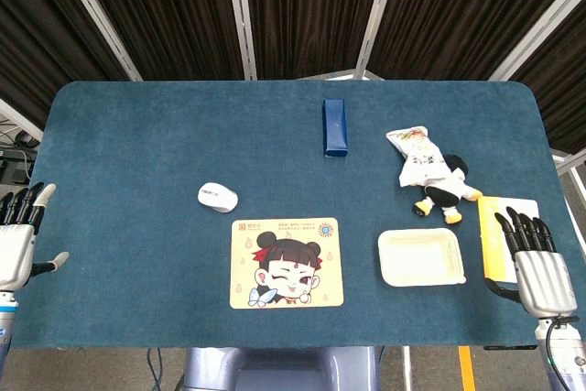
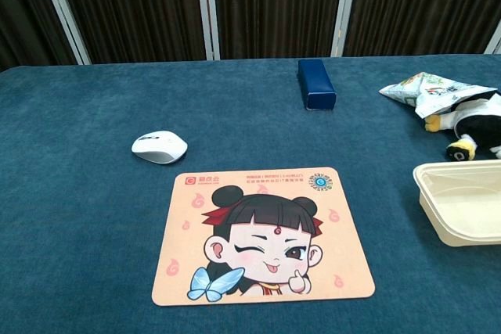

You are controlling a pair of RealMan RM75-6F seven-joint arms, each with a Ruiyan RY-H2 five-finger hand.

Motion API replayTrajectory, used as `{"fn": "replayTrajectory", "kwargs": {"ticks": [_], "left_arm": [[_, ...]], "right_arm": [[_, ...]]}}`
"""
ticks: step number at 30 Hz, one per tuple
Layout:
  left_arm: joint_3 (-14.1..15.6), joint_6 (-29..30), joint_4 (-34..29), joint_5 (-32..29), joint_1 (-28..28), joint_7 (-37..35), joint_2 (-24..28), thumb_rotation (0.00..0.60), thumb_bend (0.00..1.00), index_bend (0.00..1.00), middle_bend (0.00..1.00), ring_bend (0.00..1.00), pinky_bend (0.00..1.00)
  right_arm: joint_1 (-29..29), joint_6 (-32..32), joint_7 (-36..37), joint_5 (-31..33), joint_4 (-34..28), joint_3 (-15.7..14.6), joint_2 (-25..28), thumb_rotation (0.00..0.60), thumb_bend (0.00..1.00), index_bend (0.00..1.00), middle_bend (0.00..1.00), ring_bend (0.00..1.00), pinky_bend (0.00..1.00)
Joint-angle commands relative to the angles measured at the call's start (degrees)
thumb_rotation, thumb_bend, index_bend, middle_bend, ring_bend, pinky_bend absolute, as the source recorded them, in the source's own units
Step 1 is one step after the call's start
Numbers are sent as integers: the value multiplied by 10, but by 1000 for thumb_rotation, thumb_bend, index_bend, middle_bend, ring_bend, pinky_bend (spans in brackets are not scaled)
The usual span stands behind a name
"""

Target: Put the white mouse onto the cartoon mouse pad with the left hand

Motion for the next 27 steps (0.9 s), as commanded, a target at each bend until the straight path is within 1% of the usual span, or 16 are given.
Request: {"fn": "replayTrajectory", "kwargs": {"ticks": [1, 27], "left_arm": [[0, 1, 0, 0, 0, 0, 0, 600, 126, 0, 0, 0, 0], [0, 3, -1, -2, 1, 7, -2, 600, 126, 0, 0, 0, 0]], "right_arm": [[0, 0, 3, -1, 1, 0, 0, 600, 97, 20, 0, 0, 0], [1, -1, 6, -2, 3, -1, 1, 600, 97, 20, 0, 0, 0]]}}
